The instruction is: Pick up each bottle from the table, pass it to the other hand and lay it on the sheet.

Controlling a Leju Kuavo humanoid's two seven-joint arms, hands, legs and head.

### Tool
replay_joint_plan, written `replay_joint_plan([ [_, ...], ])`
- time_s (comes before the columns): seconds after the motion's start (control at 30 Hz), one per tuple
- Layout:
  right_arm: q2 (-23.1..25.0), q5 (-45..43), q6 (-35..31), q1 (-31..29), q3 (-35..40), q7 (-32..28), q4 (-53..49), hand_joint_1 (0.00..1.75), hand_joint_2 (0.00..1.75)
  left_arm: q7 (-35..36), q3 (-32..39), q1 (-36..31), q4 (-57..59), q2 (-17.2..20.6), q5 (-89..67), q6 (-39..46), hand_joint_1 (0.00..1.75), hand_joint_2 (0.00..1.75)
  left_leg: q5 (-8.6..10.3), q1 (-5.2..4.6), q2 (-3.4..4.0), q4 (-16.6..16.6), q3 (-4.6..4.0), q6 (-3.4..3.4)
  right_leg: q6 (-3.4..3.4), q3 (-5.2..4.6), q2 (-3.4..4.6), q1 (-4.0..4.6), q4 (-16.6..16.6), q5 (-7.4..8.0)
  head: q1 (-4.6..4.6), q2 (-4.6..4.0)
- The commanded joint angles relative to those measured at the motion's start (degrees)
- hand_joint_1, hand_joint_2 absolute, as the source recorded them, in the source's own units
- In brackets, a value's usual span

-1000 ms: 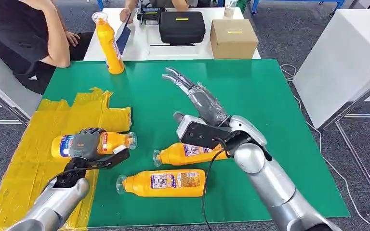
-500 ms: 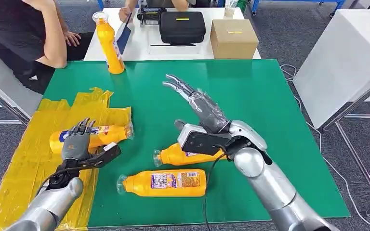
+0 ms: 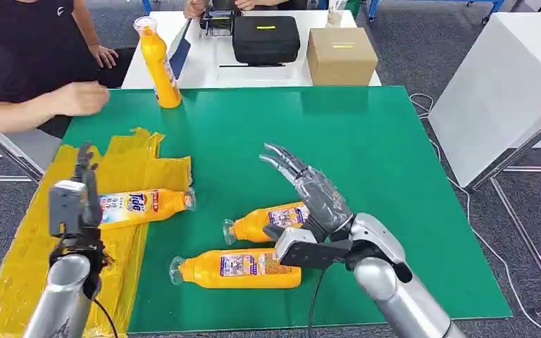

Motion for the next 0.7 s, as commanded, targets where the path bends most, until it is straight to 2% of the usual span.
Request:
replay_joint_plan([
  [0.03,-1.9,14.0,-6.0,9.8,7.1,5.9,-0.9,0.00,1.75,-4.6,8.0,14.5,-27.4,7.9,10.4,0.9,0.00,0.00,-0.15,0.13,0.23,-0.1,0.19,-0.20,-0.08,0.15,0.20,0.10,-0.1,-0.04,0.00,0.00],
  [0.07,-1.8,14.3,-6.3,9.9,7.4,6.0,-0.9,0.00,1.75,-4.8,8.1,14.7,-27.5,7.9,10.5,0.8,0.00,0.00,-0.26,0.18,0.35,-0.1,0.42,-0.30,-0.12,0.33,0.30,0.17,-0.1,-0.12,0.04,0.00],
  [0.17,-1.9,14.4,-6.4,9.4,7.7,6.2,-1.0,0.00,1.75,-5.2,7.8,14.4,-26.8,7.5,10.5,0.8,0.00,0.00,-0.20,0.14,0.17,0.0,0.17,-0.29,-0.12,0.11,0.14,0.13,0.0,-0.13,0.02,0.00],
  [0.23,0.0,19.3,-4.1,10.4,8.8,10.4,-0.2,0.00,1.75,-5.3,7.7,16.0,-27.4,7.6,10.3,1.6,0.00,0.00,-0.17,0.15,0.09,0.0,0.11,-0.28,-0.12,0.06,0.06,0.15,0.0,-0.12,0.00,0.00],
  [0.33,3.9,26.7,-4.5,12.4,11.8,14.4,4.4,0.00,1.75,-4.8,8.0,18.1,-27.4,6.6,10.4,1.7,0.00,0.00,-0.15,0.16,0.11,-0.1,0.23,-0.27,-0.12,0.18,0.13,0.14,-0.1,-0.08,0.02,0.00],
  [0.53,8.5,26.7,-3.0,10.8,14.2,17.0,14.2,0.00,1.75,-3.9,7.7,16.6,-26.6,5.0,9.0,2.6,0.00,0.00,-0.13,0.17,0.02,-0.1,0.23,-0.29,-0.14,0.21,0.01,0.16,-0.1,-0.09,0.02,0.00],
  [0.7,8.6,27.5,-2.4,10.3,14.1,18.1,14.6,0.00,1.75,-3.4,8.2,16.9,-27.2,4.9,8.9,2.9,0.00,0.00,-0.15,0.17,0.06,-0.1,0.22,-0.29,-0.13,0.19,0.05,0.15,-0.1,-0.10,0.00,0.00],
])
